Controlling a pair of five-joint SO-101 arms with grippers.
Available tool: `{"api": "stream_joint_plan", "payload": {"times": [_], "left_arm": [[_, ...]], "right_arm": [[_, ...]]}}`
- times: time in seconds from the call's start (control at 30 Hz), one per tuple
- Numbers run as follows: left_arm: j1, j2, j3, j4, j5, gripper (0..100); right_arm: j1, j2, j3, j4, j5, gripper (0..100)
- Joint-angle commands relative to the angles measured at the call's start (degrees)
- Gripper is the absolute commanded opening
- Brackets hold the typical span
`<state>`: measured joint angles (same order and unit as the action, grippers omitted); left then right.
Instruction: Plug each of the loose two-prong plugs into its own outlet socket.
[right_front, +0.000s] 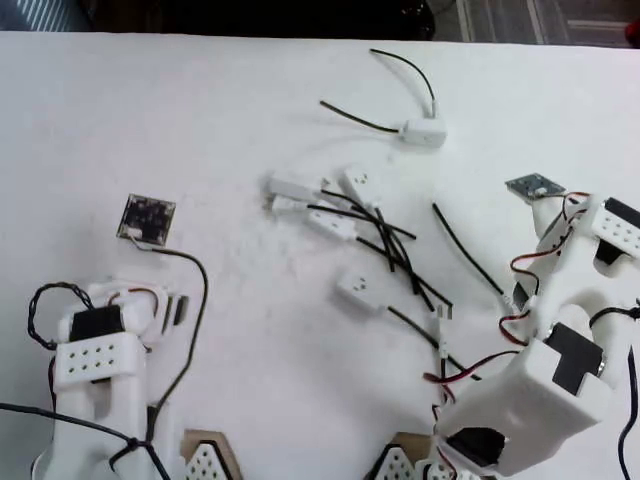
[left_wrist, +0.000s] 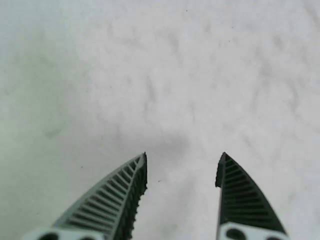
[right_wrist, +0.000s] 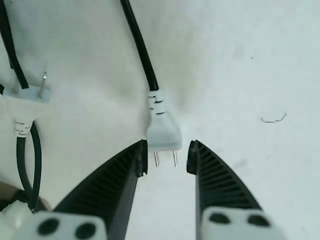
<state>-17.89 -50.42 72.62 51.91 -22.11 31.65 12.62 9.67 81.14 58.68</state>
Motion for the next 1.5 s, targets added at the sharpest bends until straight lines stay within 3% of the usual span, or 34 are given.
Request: {"api": "stream_joint_plan", "payload": {"times": [0.0, 0.23, 0.53, 0.7, 0.87, 1.13, 1.47], "left_arm": [[-0.04, -1.27, 0.00, -0.88, -0.26, 23], [-0.04, -1.27, 0.00, -0.79, -0.26, 23], [-0.04, -1.27, 0.00, -0.79, -0.26, 23], [-0.04, -1.27, 0.00, -0.79, -0.26, 23], [-0.04, -1.27, 0.00, -0.79, -0.26, 23], [-0.04, -1.27, 0.00, -0.79, -0.26, 23], [-0.13, -1.27, 0.00, -0.70, -0.26, 23]], "right_arm": [[0.84, -1.89, -1.41, 0.31, -0.44, 13.0], [1.89, 6.29, -1.49, -6.29, -0.44, 12.7], [0.75, 4.88, -1.49, 2.42, -0.53, 12.7], [0.75, 4.79, -1.05, 2.59, -0.62, 12.2], [0.75, 4.79, -1.05, 2.59, -0.62, 1.4], [0.04, 4.70, 1.32, 2.86, -0.70, 7.8], [-1.10, 4.18, 2.29, 2.77, -0.79, 1.8]]}}
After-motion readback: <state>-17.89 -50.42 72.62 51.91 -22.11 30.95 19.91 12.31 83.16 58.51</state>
